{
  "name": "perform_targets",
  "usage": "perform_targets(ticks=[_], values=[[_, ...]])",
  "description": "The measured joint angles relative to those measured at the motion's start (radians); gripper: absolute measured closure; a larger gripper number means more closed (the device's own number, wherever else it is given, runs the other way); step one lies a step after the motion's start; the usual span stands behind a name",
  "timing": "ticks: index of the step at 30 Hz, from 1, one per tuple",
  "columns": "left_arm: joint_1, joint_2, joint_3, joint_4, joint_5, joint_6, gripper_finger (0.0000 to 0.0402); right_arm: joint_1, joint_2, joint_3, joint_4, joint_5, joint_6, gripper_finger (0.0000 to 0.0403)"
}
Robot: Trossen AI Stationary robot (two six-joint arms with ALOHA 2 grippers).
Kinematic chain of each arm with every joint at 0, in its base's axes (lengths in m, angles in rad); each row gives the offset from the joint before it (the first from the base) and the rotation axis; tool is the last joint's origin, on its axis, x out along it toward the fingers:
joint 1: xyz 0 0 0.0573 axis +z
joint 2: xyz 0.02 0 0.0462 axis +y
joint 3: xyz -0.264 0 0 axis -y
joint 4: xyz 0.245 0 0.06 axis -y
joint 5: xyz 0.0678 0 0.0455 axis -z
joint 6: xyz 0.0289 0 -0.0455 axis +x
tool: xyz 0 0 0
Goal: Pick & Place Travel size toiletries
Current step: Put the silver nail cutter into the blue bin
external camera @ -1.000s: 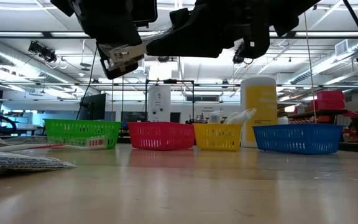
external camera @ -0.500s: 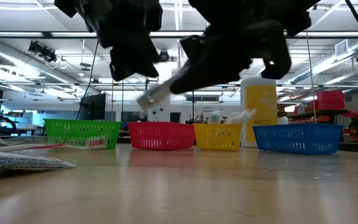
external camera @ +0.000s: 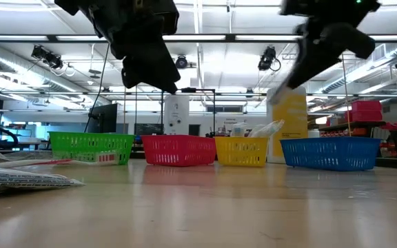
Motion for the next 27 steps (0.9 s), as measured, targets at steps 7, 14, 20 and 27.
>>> perform_targets(ticks=[7,14,20,27], values=[[0.0,0.0,0.0,0.0,-0.037,0.059,0.0262,-0.029,-0.111,0.0,-0.406,0.184,0.696,0.0361],[-0.001,0.0,0.0,0.0,-0.053,0.077,0.0264,-0.08,-0.105,-0.02,-0.428,0.185,0.951,0.0355],[-0.005,0.0,0.0,-0.001,-0.045,0.071,0.0264,-0.127,-0.105,-0.146,-0.352,0.113,1.045,0.0353],[-0.005,0.0,0.0,-0.001,-0.045,0.092,0.0264,-0.178,-0.104,-0.302,-0.179,0.042,1.06,0.0347]])
